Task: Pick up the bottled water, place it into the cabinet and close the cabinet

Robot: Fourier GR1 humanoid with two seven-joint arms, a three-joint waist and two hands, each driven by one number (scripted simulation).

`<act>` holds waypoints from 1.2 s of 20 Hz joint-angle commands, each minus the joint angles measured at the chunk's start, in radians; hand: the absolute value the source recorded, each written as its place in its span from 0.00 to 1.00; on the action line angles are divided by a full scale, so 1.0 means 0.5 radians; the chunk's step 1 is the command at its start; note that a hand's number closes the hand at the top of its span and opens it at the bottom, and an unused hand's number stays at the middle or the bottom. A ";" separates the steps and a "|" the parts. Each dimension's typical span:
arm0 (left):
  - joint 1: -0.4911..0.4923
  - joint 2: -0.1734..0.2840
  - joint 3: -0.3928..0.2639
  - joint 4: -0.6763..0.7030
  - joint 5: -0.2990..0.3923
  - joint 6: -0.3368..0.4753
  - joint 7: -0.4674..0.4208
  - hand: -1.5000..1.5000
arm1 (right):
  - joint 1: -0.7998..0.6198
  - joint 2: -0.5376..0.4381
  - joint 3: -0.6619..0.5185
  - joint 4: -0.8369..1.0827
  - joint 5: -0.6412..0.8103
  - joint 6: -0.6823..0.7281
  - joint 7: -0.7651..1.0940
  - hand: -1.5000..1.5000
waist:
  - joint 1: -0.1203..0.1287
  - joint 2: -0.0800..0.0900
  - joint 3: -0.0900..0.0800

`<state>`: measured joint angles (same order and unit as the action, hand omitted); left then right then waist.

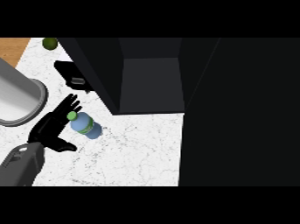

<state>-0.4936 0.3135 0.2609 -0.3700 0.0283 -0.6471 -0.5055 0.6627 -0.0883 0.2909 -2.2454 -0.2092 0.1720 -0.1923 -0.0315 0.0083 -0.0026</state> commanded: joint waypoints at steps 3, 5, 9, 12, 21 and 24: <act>-0.008 -0.019 -0.047 0.205 -0.089 -0.131 -0.306 0.00 | -0.087 -0.005 -0.015 0.124 0.009 0.038 -0.066 0.00 | -0.007 0.010 -0.003; -0.118 -0.139 -0.051 0.233 -0.096 0.024 -0.262 0.00 | -0.091 -0.007 -0.003 0.071 0.029 0.005 -0.007 0.00 | -0.011 0.008 -0.003; -0.117 -0.069 -0.019 0.303 -0.059 -0.114 -0.264 0.00 | -0.045 0.018 0.035 0.136 0.048 0.021 -0.103 0.00 | -0.002 0.004 -0.001; -0.150 -0.061 -0.003 0.337 -0.036 -0.178 -0.220 0.00 | -0.025 0.034 0.087 -0.043 0.061 -0.079 0.078 0.00 | 0.001 0.005 -0.002; -0.126 -0.235 -0.006 0.372 -0.009 -0.280 -0.207 0.00 | -0.032 0.030 0.128 0.026 0.084 -0.029 -0.004 0.00 | -0.024 0.012 -0.005; -0.145 -0.223 0.010 0.385 0.014 -0.333 -0.158 0.00 | -0.070 0.005 0.040 0.181 0.030 0.032 -0.097 0.00 | -0.015 0.008 -0.002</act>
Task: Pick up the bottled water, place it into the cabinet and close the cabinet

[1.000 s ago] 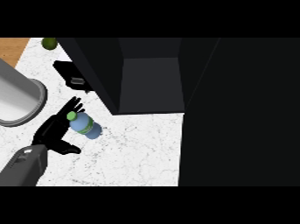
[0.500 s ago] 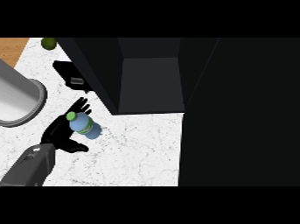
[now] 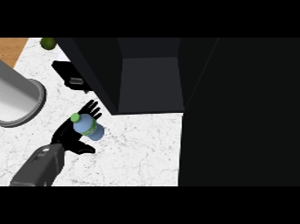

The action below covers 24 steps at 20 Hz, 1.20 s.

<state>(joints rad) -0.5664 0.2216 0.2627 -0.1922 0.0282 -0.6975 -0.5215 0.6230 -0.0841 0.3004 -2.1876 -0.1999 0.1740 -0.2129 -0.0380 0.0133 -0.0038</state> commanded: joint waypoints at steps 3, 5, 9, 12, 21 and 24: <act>-0.020 -0.076 0.009 0.026 0.027 -0.282 -0.103 0.00 | -0.090 0.024 0.005 -0.036 -0.015 -0.048 0.090 0.00 | -0.004 0.008 -0.003; 0.044 -0.057 -0.028 -0.004 -0.007 -0.344 -0.147 0.00 | -0.069 0.058 0.083 0.061 0.057 -0.042 0.012 0.00 | 0.002 0.003 -0.002; -0.013 -0.058 -0.013 -0.028 0.023 -0.370 -0.087 1.00 | -0.044 0.018 0.044 0.020 0.022 -0.048 0.080 0.00 | 0.012 -0.005 0.000; 0.035 -0.180 -0.098 -0.096 -0.049 -0.325 -0.148 1.00 | -0.015 0.030 0.069 0.052 0.073 -0.050 -0.003 0.00 | 0.008 -0.008 0.000; 0.047 -0.080 -0.075 -0.150 -0.017 -0.345 -0.217 1.00 | -0.089 -0.015 -0.058 0.132 -0.033 -0.001 -0.042 0.00 | 0.023 -0.007 0.002; 0.207 -0.125 0.052 -0.211 0.096 -0.017 -0.325 1.00 | -0.017 -0.015 -0.061 0.100 -0.040 -0.021 -0.047 0.00 | 0.053 -0.018 0.004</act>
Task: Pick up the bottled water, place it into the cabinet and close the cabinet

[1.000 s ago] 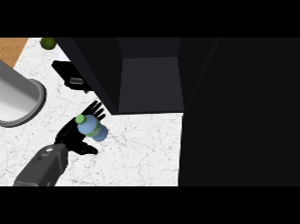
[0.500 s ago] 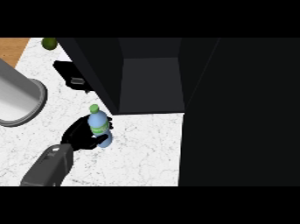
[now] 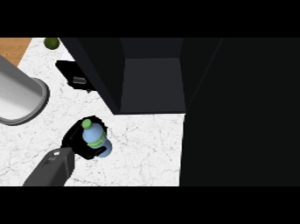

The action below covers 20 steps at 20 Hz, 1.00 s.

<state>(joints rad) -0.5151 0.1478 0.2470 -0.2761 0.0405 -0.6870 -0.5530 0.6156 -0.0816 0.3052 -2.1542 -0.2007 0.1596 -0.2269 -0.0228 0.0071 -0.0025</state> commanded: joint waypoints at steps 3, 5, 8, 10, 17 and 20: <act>0.225 0.102 0.282 -0.060 0.249 0.144 -0.326 1.00 | -0.037 -0.029 -0.112 0.002 -0.036 -0.007 -0.001 0.00 | 0.059 -0.007 0.002; 0.236 0.090 0.299 -0.113 0.279 0.185 -0.350 1.00 | 0.037 0.000 -0.003 -0.047 -0.020 -0.025 0.025 0.00 | 0.038 -0.014 0.003; 0.346 0.067 0.291 -0.171 0.322 0.092 -0.374 1.00 | 0.010 0.003 -0.048 0.069 -0.045 -0.002 -0.054 0.00 | 0.041 -0.016 0.005; 0.256 0.048 0.361 -0.136 0.414 0.135 -0.305 1.00 | 0.015 -0.024 -0.036 0.009 -0.059 0.015 -0.022 0.00 | 0.027 -0.013 0.003; 0.298 -0.014 0.311 -0.405 0.558 0.107 -0.015 1.00 | 0.056 -0.046 0.003 0.067 -0.011 0.025 -0.092 0.00 | 0.037 -0.019 0.006; 0.500 -0.158 0.216 -0.821 0.608 0.210 0.152 1.00 | 0.072 -0.016 0.077 0.025 0.052 -0.029 -0.075 0.00 | 0.065 -0.030 0.009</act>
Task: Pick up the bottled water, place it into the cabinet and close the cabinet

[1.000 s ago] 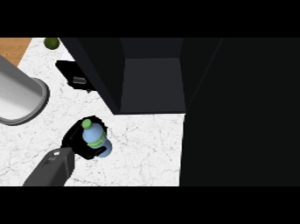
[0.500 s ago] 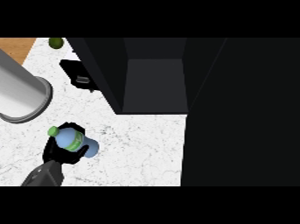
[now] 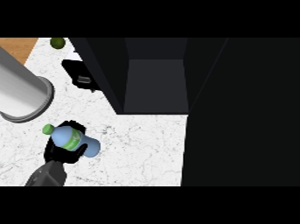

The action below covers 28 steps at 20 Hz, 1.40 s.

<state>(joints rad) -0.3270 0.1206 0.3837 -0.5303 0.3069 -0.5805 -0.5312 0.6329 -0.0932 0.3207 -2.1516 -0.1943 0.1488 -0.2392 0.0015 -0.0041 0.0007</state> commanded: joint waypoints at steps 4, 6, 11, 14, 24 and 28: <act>0.275 -0.157 -0.163 -0.703 0.115 0.079 0.342 1.00 | -0.102 0.078 0.132 -0.031 0.107 -0.141 0.133 0.00 | 0.024 -0.004 0.002; 0.280 -0.233 -0.296 -0.862 0.207 0.236 0.444 1.00 | -0.008 -0.032 0.009 -0.034 -0.020 -0.032 0.062 0.00 | 0.013 -0.007 0.002; 0.382 -0.239 -0.573 -1.332 0.347 0.537 0.625 1.00 | -0.044 0.019 0.092 -0.062 0.010 -0.107 0.126 0.00 | 0.002 -0.002 0.000; 0.246 -0.240 -0.833 -1.220 0.293 0.799 0.402 1.00 | -0.074 -0.007 0.055 0.061 -0.004 -0.034 0.010 0.00 | -0.023 0.004 -0.001; -0.076 -0.241 -1.061 -1.623 0.257 1.404 0.852 1.00 | -0.198 0.019 0.023 0.113 -0.055 -0.100 0.033 0.00 | -0.017 0.007 -0.001; -0.216 -0.239 -1.194 -1.493 0.280 1.608 0.793 1.00 | 0.003 -0.052 0.147 0.030 0.029 -0.074 -0.029 0.00 | -0.040 0.006 -0.001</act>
<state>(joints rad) -0.3144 0.0220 -0.1414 -1.3038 0.4587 0.1303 -0.1611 0.5848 -0.0912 0.3840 -2.1290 -0.1911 0.0952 -0.2173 -0.0032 -0.0027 -0.0020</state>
